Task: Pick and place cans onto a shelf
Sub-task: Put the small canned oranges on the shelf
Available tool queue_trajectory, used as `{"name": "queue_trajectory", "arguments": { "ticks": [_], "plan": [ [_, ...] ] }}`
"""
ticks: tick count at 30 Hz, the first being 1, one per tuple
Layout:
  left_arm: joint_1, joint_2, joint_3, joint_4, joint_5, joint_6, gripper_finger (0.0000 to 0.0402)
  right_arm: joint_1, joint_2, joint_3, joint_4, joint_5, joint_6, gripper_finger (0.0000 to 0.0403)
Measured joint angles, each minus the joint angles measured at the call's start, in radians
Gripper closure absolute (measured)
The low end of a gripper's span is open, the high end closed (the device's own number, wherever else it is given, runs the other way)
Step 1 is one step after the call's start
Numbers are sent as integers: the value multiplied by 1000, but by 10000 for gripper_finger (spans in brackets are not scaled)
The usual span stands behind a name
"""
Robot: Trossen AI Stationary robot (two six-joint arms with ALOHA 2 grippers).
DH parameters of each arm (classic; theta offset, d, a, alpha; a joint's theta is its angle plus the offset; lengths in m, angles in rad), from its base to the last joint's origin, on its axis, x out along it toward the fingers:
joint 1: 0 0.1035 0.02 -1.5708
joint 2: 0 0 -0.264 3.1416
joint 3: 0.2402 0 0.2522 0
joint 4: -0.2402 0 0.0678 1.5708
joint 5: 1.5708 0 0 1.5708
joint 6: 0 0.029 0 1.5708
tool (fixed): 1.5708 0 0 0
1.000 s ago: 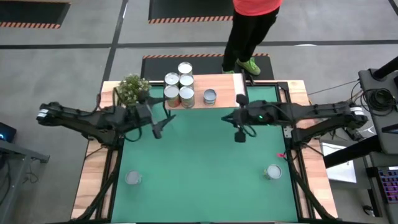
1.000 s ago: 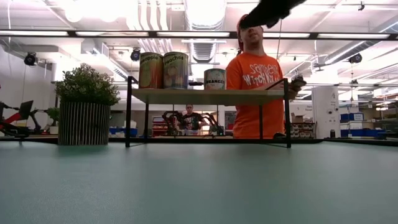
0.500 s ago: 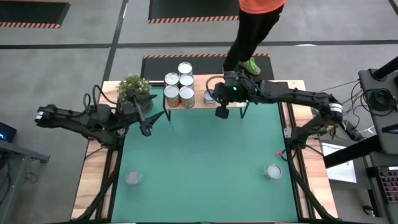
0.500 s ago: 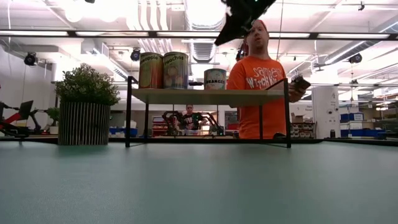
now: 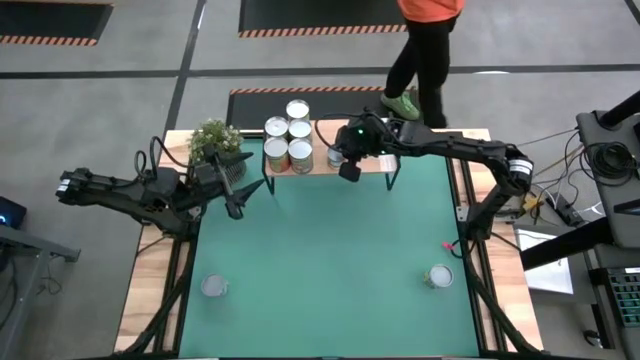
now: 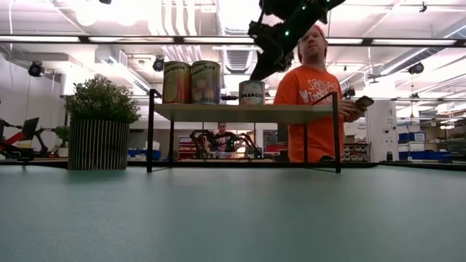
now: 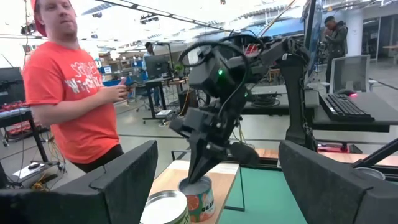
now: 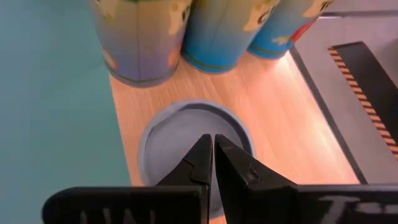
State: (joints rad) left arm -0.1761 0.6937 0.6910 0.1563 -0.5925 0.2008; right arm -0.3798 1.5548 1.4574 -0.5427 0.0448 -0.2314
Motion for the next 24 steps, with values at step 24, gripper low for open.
{"name": "queue_trajectory", "arguments": {
  "ticks": [24],
  "plan": [
    [0, 4, 0, 0, 1, 0, 86, -75, 56, -3, 89, 8, -44, 394]
  ]
}}
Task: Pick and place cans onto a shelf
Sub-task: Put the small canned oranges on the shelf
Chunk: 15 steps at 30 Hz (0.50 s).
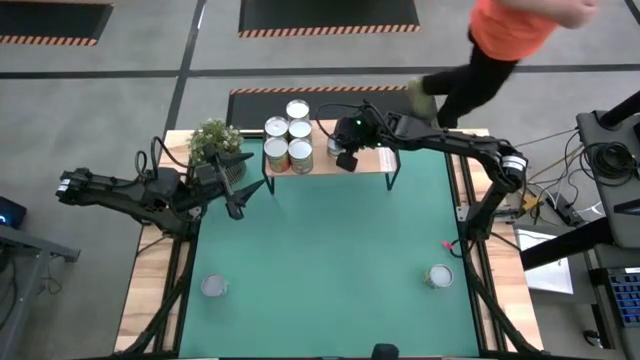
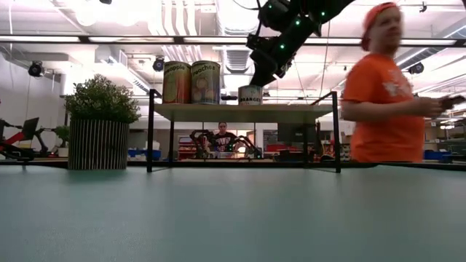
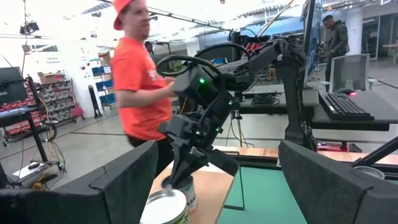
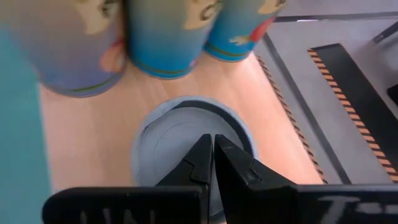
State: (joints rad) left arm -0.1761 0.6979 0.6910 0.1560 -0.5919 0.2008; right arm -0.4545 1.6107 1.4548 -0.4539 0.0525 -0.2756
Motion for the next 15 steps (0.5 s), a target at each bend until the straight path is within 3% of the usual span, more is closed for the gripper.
{"name": "queue_trajectory", "arguments": {
  "ticks": [15],
  "plan": [
    [0, 2, 0, 0, 0, 0, 86, -29, 33, 1, 80, 0, -58, 394]
  ]
}}
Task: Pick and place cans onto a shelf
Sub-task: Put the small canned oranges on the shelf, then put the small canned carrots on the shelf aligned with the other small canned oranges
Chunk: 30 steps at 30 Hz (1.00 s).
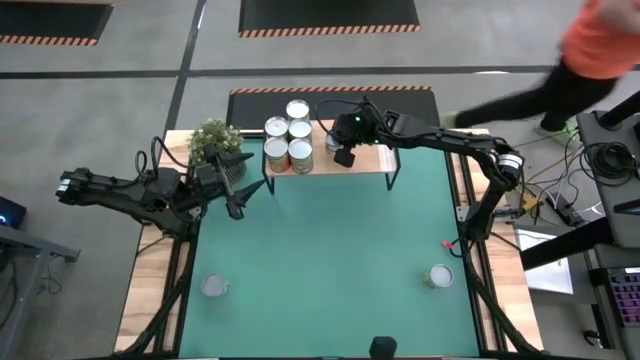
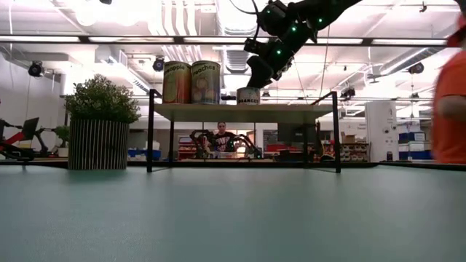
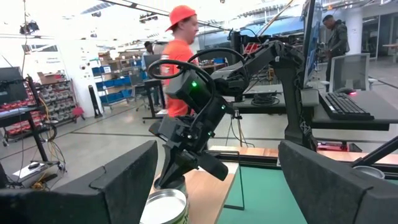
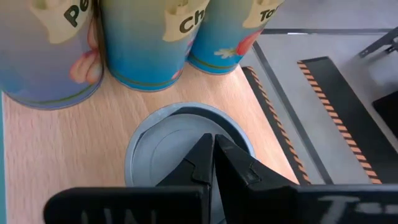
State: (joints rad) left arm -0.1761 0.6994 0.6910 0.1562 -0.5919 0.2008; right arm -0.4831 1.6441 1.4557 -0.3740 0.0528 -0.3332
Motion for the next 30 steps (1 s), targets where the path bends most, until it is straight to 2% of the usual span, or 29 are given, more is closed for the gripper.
{"name": "queue_trajectory", "arguments": {
  "ticks": [10, 19, 24, 27, 30],
  "plan": [
    [0, 2, 0, 0, 0, 0, 86, 16, -76, 2, -1, -1, 8, 394],
    [0, 13, 0, -31, 0, -60, 86, 132, -218, -25, -102, -8, 53, 394],
    [0, 59, 7, -26, 8, -67, 86, 249, -318, -155, -51, -8, 78, 394],
    [-2, 104, 37, -33, 8, -102, 86, 319, -386, -283, 47, -8, 98, 394],
    [-7, 163, 87, -107, 8, -161, 86, 377, -446, -418, 168, -8, 80, 394]
  ]
}}
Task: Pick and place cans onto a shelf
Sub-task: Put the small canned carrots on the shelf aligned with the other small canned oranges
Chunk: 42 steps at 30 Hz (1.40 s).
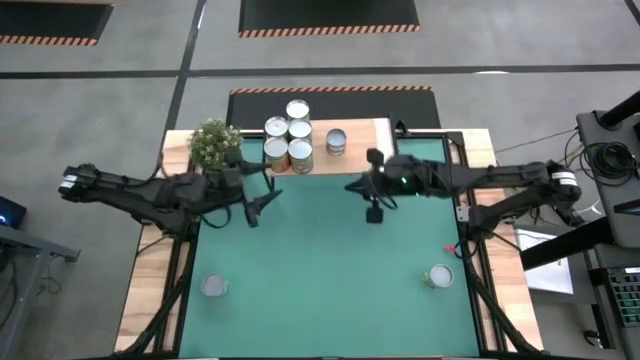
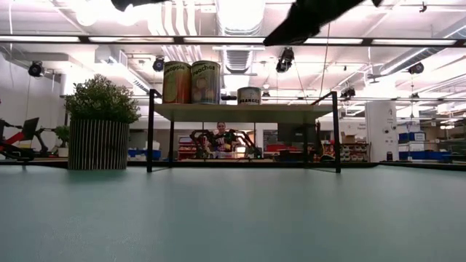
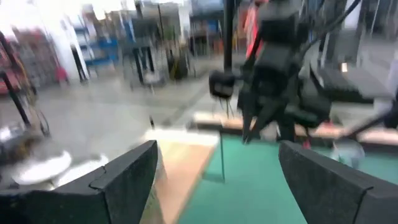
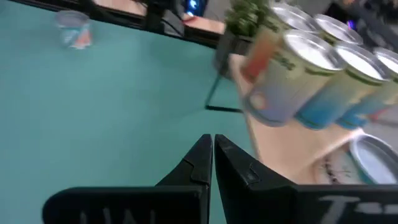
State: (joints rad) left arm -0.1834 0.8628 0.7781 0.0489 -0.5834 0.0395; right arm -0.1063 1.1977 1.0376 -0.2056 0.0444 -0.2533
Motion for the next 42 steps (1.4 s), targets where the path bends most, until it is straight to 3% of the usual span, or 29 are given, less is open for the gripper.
{"name": "queue_trajectory", "arguments": {
  "ticks": [4, 7, 12, 15, 19, 22, 26, 33, 42],
  "plan": [
    [-8, 85, 102, -249, 1, -174, 86, 34, -77, -127, 115, 6, -42, 394],
    [-8, 160, 229, -581, 20, -397, 86, 34, -132, -171, 154, 11, -64, 394],
    [-15, 310, 464, -1277, 226, -911, 86, 34, -209, -201, 171, 10, -86, 394],
    [-35, 386, 487, -1473, 352, -1116, 86, 34, -235, -208, 189, 8, -107, 394],
    [-63, 438, 419, -1466, 573, -1243, 86, 34, -251, -210, 168, 8, -114, 394],
    [-133, 460, 377, -1381, 645, -1381, 86, 34, -265, -212, 134, 8, -116, 394],
    [-310, 481, 367, -1283, 572, -1633, 86, 34, -273, -230, 141, 8, -128, 394],
    [-573, 546, 365, -1298, 540, -2106, 86, 34, -280, -233, 144, 6, -143, 394],
    [-722, 619, 363, -1420, 557, -2310, 86, 34, -281, -231, 160, 4, -141, 394]
  ]
}}
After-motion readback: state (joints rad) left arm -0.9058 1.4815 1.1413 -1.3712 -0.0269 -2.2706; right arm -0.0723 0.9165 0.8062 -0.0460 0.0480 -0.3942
